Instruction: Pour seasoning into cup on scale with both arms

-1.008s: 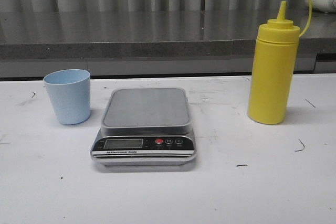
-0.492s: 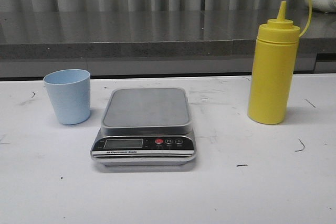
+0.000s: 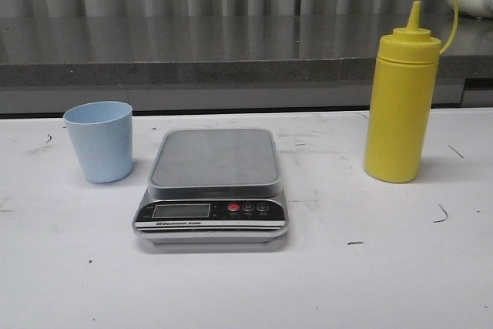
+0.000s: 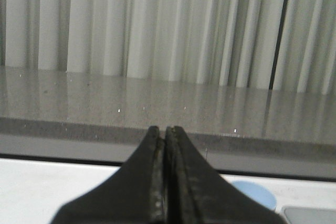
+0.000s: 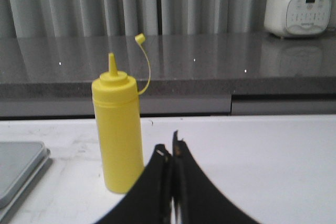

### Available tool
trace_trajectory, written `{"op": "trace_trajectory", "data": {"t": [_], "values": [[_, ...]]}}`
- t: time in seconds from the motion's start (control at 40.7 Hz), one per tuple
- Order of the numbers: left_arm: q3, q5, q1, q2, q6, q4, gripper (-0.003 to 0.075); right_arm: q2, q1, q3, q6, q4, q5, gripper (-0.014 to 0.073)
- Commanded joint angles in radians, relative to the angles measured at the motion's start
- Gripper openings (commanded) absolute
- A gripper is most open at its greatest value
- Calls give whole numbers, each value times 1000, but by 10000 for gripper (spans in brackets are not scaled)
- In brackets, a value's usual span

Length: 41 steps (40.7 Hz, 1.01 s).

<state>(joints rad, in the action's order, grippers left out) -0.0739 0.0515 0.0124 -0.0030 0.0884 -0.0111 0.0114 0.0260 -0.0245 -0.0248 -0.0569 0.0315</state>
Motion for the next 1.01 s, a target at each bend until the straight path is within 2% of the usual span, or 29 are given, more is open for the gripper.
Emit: {"op": "trace_trajectory", "data": {"t": [0.0, 0.074, 0.27, 0.516, 0.713, 0.983], "values": [[-124, 43, 2, -20, 3, 11, -20, 17, -6, -105, 5, 8, -67, -122], [-224, -46, 2, -20, 3, 11, -20, 10, -6, -173, 5, 29, -23, -122], [-428, -252, 3, -18, 3, 11, -20, -73, -6, -385, 5, 76, 210, -122], [-586, -429, 3, 73, 3, 1, -20, -252, -6, -605, 5, 76, 444, -122], [-679, -625, 3, 221, 3, 1, -20, -377, -6, -666, 5, 76, 541, -122], [-673, -663, 3, 342, 3, 5, -20, -503, -6, -663, 5, 76, 597, -122]]}}
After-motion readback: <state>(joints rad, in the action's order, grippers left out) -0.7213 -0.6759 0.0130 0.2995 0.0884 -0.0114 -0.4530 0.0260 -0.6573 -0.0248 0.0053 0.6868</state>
